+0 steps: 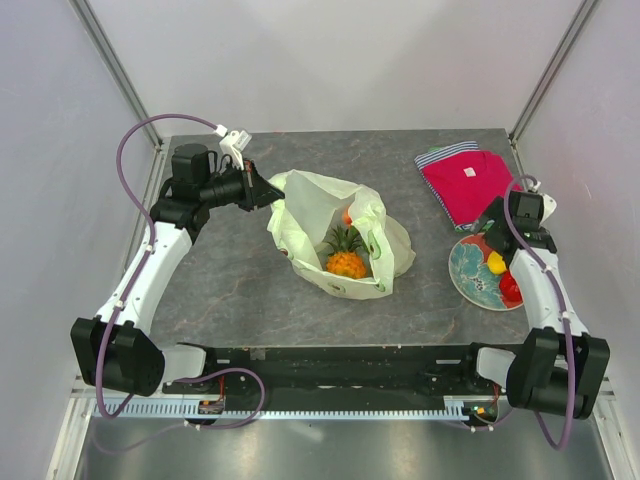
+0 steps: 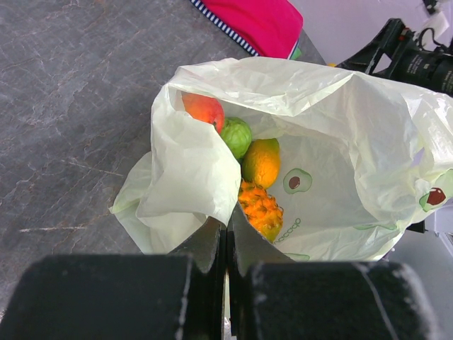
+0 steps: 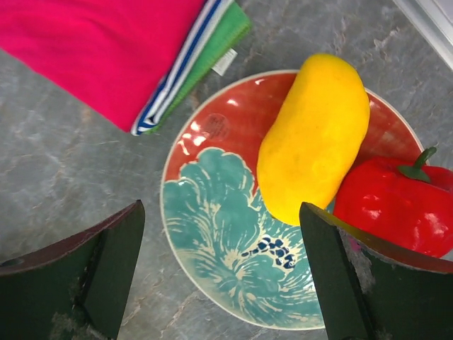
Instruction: Place the fruits into the plastic bag
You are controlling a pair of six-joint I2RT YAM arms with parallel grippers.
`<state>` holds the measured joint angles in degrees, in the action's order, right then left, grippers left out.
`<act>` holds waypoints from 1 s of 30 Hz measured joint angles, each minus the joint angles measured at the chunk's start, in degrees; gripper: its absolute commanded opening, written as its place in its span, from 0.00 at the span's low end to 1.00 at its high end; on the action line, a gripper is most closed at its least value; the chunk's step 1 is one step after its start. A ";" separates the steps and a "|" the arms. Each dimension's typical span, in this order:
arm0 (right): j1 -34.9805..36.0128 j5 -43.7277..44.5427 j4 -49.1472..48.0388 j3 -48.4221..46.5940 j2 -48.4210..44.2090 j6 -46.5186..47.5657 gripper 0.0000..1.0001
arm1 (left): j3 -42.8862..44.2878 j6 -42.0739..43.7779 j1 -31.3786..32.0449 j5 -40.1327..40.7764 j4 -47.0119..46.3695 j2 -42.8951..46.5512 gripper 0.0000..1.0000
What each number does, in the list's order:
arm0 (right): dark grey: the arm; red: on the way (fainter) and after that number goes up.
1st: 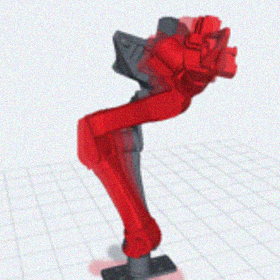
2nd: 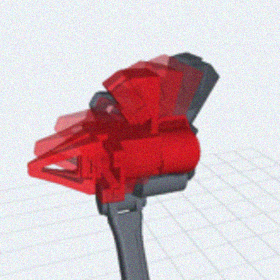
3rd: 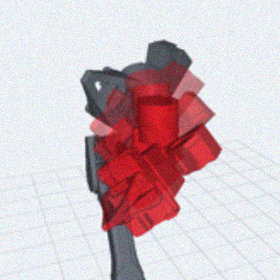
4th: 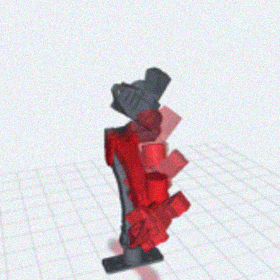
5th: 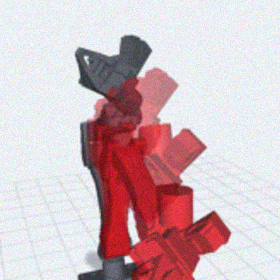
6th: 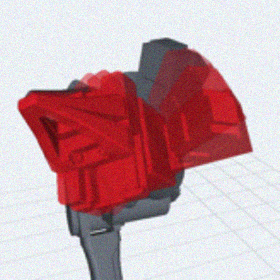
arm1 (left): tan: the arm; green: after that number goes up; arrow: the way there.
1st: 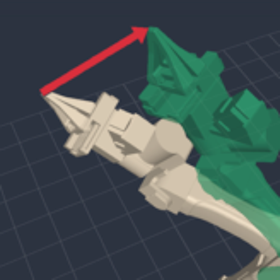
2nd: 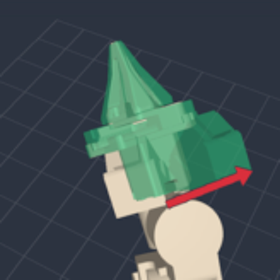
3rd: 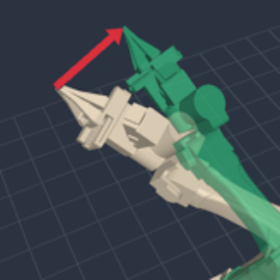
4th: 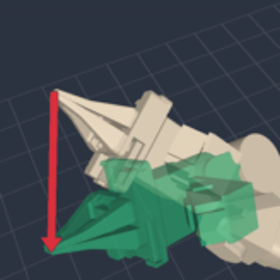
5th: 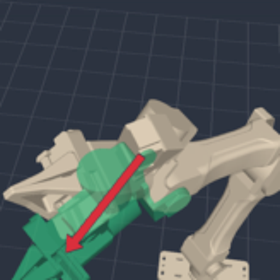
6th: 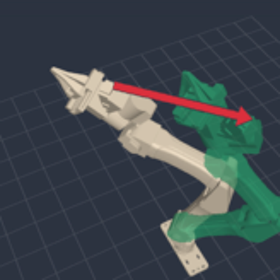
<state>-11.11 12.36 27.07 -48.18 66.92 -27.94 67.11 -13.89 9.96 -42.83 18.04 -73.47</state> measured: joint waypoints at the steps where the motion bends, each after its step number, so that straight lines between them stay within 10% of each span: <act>1: -0.07 0.39 -0.02 0.17 0.76 -0.11 0.98 | 0.00 0.00 0.00 0.00 0.00 0.00 0.01; 30: -4.13 7.37 -6.99 2.51 14.82 -1.86 0.85 | 0.00 0.00 -0.24 0.00 0.00 -0.09 0.02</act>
<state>-15.25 19.73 20.08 -45.67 81.73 -29.80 67.11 -13.89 9.72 -42.83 18.04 -73.56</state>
